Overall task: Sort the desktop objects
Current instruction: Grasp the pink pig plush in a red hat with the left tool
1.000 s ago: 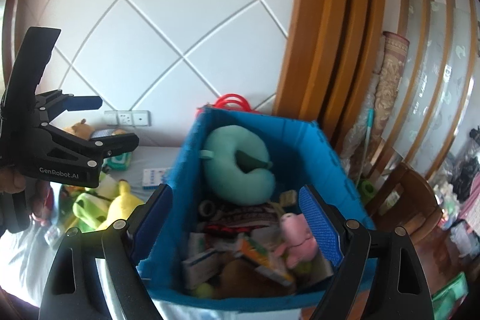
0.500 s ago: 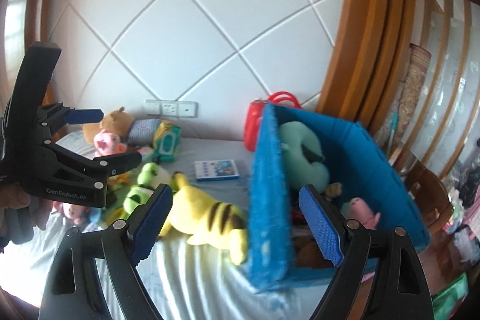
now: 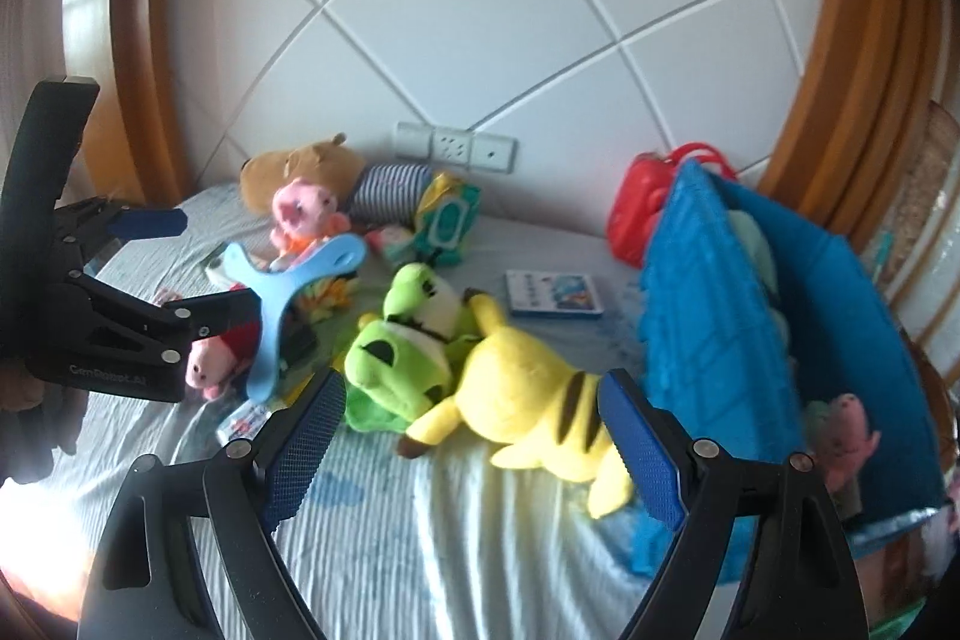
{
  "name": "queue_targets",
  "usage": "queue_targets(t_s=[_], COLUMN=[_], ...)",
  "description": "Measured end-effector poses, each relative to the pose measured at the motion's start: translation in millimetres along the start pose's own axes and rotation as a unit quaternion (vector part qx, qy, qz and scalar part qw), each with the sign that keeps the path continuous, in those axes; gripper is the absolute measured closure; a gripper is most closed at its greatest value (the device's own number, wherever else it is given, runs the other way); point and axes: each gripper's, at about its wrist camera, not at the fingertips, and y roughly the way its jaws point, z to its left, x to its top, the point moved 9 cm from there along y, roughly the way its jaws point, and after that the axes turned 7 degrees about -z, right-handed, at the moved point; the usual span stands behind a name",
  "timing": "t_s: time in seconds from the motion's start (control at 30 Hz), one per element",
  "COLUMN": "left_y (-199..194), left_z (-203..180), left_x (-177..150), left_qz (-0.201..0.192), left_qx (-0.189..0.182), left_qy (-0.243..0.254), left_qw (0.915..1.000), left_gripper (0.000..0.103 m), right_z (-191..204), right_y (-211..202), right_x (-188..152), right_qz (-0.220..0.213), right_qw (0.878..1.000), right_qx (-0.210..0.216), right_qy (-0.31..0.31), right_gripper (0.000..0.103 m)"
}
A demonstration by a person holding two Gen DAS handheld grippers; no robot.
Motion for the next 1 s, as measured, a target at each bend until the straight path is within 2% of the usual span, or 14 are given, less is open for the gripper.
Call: queue_targets(t_s=[0.2,0.37,0.53,0.67,0.73,0.77,0.8,0.87,1.0], left_y=[54,96,141,180,190,193,195,193,184], left_z=[67,113,154,177,181,183,185,190,193], left_x=[-69,-117,-145,-174,-183,-187,-191,-193,-192], left_qz=[0.055,0.083,0.098,0.151,0.163,0.167,0.174,0.168,0.162], left_qx=[0.044,0.074,0.096,0.086,0.082,0.081,0.081,0.084,0.081], left_qy=[-0.035,-0.048,-0.032,-0.027,-0.018,-0.015,-0.017,-0.036,-0.058], left_qw=[0.9969,0.9927,0.99,0.9845,0.9831,0.9825,0.9813,0.9815,0.9817], left_gripper=[0.0,0.0,0.0,0.0,0.0,0.004,0.019,0.033,0.044], right_z=[21,39,47,44,39,37,34,30,23], right_y=[62,96,113,117,118,118,118,119,117], right_x=[-27,-45,-66,-77,-79,-80,-81,-83,-88], right_qz=[0.04,0.06,0.093,0.114,0.121,0.123,0.126,0.13,0.137], right_qw=[0.999,0.997,0.994,0.992,0.992,0.991,0.991,0.991,0.99], right_qx=[0.029,0.043,0.051,0.048,0.043,0.042,0.038,0.033,0.028], right_qy=[0.002,-0.008,-0.01,-0.016,-0.016,-0.015,-0.014,-0.012,-0.005], right_gripper=[0.016,0.016,0.016,0.016,0.016,0.016,0.016,0.016,0.016])
